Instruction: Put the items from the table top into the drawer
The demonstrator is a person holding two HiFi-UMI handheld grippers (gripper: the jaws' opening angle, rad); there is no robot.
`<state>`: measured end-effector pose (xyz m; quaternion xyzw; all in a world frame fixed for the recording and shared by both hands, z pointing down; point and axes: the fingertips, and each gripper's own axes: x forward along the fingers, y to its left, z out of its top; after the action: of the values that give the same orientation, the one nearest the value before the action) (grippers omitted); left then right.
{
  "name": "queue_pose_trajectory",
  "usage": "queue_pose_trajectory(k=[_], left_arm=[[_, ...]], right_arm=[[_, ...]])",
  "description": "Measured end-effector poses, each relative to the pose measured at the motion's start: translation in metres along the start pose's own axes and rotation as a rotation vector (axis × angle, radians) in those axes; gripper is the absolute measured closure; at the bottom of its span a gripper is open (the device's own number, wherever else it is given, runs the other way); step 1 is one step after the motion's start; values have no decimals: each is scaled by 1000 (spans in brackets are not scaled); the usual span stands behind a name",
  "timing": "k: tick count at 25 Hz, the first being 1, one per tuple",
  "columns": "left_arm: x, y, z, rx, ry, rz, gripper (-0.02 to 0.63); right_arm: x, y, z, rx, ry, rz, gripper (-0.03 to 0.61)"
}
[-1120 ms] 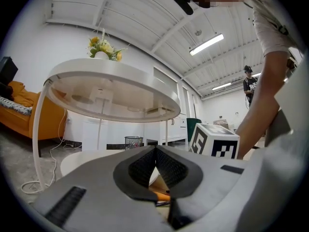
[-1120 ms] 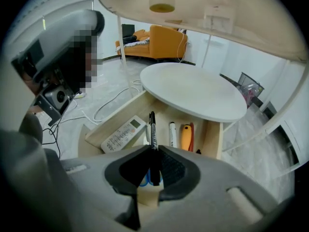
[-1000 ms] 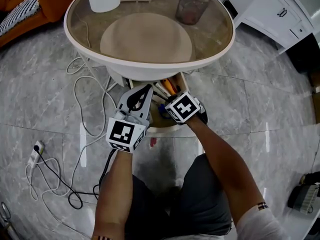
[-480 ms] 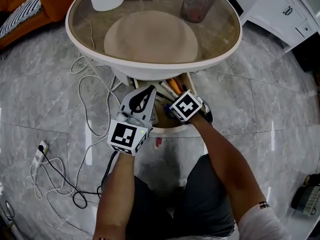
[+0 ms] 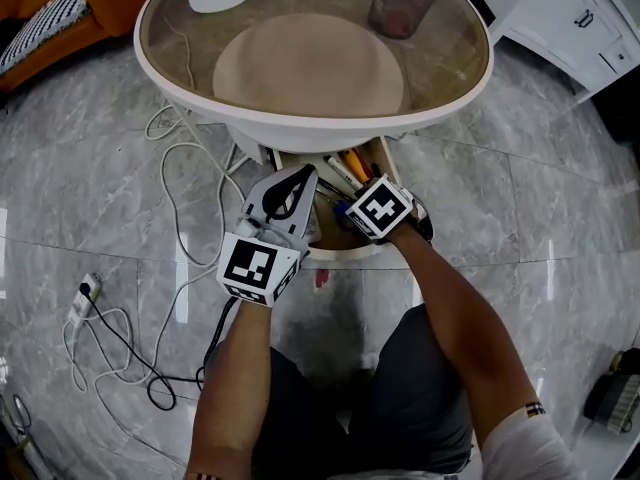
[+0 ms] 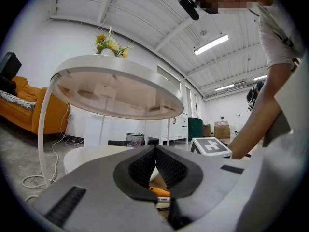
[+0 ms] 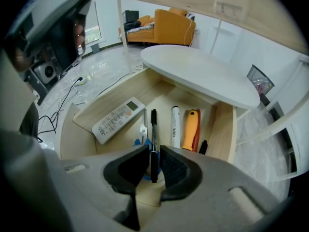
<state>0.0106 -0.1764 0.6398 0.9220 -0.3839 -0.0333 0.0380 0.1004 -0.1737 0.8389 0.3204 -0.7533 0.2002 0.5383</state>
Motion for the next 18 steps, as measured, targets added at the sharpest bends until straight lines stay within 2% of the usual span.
queue_pose_trajectory(k=[4,8,14,18], left_arm=[[-1,0,-2,-5,4,0,614],[-3,0,-3,-3,7,-3,614],[-7,1,-2,-10,17,11,614],[-14,2,5,-10,12,26,614]], right_arm=[[-5,3,1,-4,-19,5,503],[-7,8,7,-59,-64,7,503],[-32,12,24,-103,-203,-9,506],[-62,19,35,-93,-333,3,545]])
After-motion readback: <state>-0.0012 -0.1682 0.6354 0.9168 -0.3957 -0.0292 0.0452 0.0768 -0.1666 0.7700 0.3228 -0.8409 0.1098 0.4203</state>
